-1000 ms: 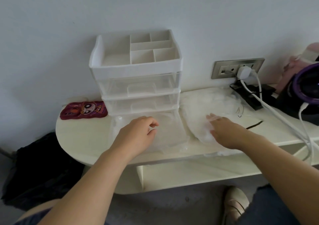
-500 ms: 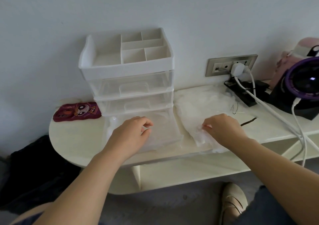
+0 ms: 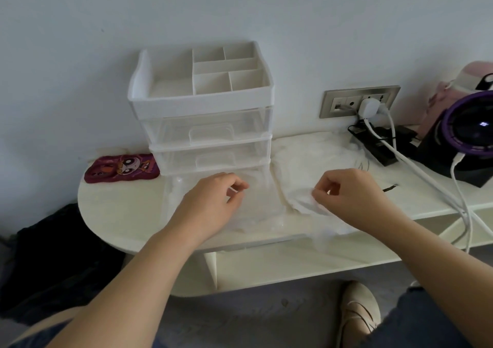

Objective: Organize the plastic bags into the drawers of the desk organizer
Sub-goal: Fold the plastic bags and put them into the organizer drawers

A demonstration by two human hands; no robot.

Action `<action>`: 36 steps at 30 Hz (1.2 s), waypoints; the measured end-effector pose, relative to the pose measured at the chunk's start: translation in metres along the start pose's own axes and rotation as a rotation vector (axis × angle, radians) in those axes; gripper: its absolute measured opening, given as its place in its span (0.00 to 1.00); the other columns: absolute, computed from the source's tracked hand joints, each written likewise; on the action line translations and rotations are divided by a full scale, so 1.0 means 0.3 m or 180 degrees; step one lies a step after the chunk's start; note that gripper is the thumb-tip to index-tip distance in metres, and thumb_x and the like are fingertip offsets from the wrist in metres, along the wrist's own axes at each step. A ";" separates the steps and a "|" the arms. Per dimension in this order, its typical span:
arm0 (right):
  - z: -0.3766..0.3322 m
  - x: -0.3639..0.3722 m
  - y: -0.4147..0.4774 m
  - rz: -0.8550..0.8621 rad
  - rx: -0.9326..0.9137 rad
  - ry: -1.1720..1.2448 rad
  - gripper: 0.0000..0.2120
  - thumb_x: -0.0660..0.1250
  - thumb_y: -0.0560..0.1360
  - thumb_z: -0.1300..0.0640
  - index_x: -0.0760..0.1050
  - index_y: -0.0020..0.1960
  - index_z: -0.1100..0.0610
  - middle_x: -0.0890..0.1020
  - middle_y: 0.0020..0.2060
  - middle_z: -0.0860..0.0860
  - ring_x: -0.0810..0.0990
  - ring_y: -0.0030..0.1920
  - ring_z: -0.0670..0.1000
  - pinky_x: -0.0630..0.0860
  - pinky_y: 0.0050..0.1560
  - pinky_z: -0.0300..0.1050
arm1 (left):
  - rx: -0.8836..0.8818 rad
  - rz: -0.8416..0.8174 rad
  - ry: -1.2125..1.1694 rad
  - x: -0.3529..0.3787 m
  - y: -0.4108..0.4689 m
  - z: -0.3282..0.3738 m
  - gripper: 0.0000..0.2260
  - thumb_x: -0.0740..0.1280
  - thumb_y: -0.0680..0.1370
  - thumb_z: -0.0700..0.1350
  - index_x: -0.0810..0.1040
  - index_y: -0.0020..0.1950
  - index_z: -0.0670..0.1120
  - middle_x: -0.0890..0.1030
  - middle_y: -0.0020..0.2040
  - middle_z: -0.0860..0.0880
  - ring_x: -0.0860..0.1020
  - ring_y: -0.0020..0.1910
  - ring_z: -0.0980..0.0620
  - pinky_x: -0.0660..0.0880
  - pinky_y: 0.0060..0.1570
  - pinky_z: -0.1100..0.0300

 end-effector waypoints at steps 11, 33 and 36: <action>-0.305 0.117 -0.065 -0.0202 -0.0313 0.1973 0.09 0.66 0.73 0.50 0.75 0.35 0.51 0.76 0.26 0.41 0.71 0.26 0.39 0.66 0.27 0.28 | -0.0046 -0.1374 -0.2991 -0.009 -0.062 0.122 0.25 0.68 0.72 0.62 0.77 0.62 0.47 0.80 0.59 0.42 0.77 0.61 0.46 0.71 0.64 0.49; -0.374 0.095 0.146 -0.1869 -0.0644 0.1785 0.04 0.74 0.67 0.51 0.82 0.39 0.50 0.84 0.34 0.50 0.81 0.37 0.45 0.74 0.44 0.35 | -0.0560 -0.1589 -0.3908 -0.247 -0.062 -0.096 0.15 0.63 0.75 0.43 0.81 0.60 0.47 0.80 0.59 0.43 0.79 0.59 0.43 0.78 0.53 0.49; -0.340 0.081 0.181 -0.1020 -0.0491 0.0945 0.05 0.71 0.69 0.47 0.80 0.38 0.47 0.81 0.29 0.45 0.78 0.30 0.40 0.72 0.38 0.36 | -0.1023 -0.0762 -0.3388 -0.232 -0.022 -0.149 0.11 0.62 0.79 0.40 0.84 0.53 0.46 0.83 0.49 0.45 0.83 0.50 0.47 0.80 0.44 0.55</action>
Point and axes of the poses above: each hand's wrist, its own y-axis towards the middle knuckle, its own x-axis out of the palm, z = x × y, the point moved 5 cm from there along y, towards the middle knuckle
